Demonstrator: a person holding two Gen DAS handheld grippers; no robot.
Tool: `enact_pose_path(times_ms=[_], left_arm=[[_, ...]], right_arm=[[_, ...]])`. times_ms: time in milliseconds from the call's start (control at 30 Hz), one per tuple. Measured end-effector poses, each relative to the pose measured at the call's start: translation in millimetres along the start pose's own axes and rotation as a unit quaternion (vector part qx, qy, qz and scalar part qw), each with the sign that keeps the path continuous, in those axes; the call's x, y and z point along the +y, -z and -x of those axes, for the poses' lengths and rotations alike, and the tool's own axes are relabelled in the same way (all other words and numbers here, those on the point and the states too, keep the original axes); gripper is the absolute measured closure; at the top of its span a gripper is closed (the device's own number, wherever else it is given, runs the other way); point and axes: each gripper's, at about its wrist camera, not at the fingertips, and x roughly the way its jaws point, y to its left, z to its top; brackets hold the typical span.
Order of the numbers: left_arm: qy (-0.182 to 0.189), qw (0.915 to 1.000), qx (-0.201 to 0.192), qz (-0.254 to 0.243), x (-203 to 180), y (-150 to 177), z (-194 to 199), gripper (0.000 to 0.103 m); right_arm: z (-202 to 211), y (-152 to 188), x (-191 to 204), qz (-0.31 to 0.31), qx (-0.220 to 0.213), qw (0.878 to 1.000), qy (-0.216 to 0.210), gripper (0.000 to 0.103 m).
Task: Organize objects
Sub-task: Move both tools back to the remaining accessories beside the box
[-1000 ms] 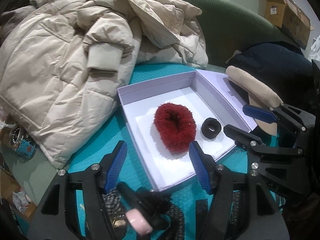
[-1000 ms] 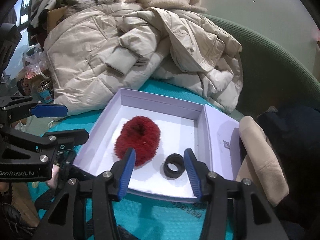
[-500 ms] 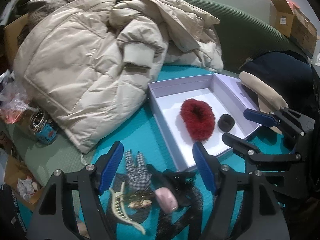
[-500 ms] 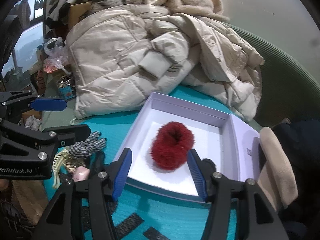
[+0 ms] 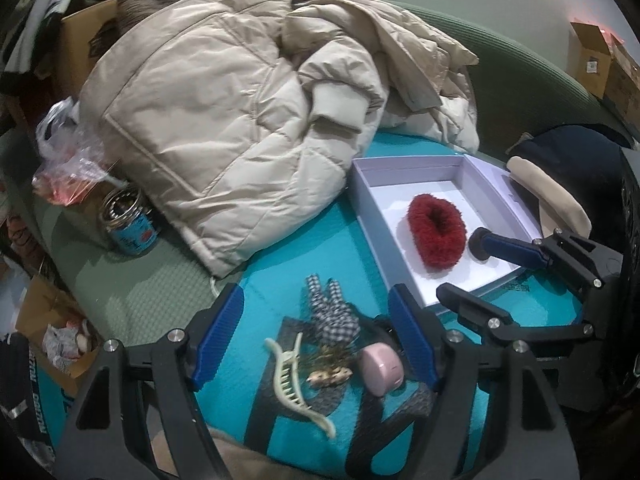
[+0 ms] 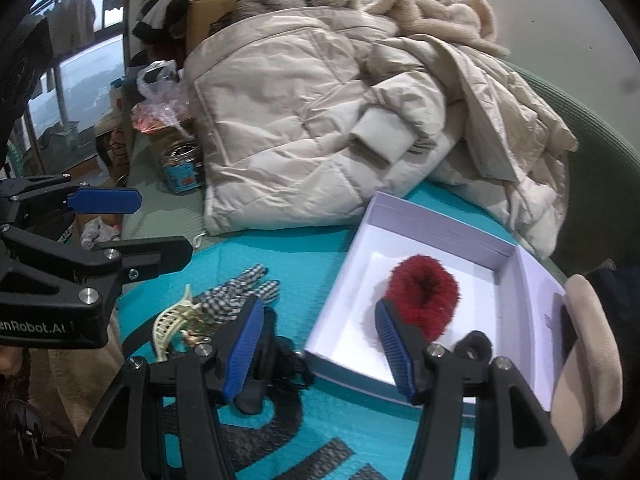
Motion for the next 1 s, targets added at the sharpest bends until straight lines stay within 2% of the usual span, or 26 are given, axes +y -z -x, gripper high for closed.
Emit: enact_pose_path(times_ms=[433, 1000], left_arm=[[-0.022, 0.999, 0.018, 0.033, 30, 29, -1, 0.029], [-0.008, 0.9967, 0.043, 0.068, 47, 66, -21, 0.029]], right_arm=[[-15, 8, 31, 0.026, 0.012, 0.999, -0.033, 0.044], [-38, 32, 45, 0.026, 0.037, 0.997, -0.063, 0.044]])
